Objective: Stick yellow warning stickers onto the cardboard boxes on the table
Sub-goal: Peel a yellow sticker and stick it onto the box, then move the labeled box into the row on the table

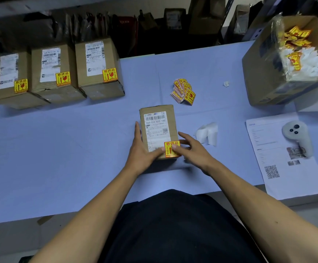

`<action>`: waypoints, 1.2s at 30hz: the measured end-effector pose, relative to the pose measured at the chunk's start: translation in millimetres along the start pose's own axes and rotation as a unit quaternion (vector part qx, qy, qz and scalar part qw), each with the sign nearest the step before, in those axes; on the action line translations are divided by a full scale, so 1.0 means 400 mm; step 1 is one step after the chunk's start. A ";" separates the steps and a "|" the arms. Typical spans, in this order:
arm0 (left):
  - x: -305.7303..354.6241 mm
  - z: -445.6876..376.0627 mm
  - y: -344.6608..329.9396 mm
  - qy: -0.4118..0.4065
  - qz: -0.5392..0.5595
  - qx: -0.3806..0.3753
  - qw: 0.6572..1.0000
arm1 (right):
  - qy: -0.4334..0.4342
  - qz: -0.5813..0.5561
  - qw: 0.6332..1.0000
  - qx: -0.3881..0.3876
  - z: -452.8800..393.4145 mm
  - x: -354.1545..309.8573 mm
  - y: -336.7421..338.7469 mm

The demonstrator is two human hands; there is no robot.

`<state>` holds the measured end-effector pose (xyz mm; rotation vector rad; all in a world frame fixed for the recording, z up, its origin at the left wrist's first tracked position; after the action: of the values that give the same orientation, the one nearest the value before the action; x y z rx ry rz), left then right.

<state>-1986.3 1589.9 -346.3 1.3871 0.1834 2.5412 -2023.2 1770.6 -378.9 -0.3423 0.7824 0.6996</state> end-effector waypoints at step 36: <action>0.247 -0.336 0.284 -0.012 0.209 0.049 0.977 | 0.131 -0.018 0.990 0.044 -0.264 -0.484 0.079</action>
<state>-2167.9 1507.5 -313.7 1.6393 0.0106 2.8811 -2197.6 1651.8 -307.1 -0.3717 1.0505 0.5903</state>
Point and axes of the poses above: each hand's wrist, its own z-axis away from the middle knuckle, its own y-axis out of the back of the hand, x = y × z, the point moved 9 cm from there along -z, towards the middle knuckle, and after that the axes turned 13 degrees about -x, right-handed, at the moved point
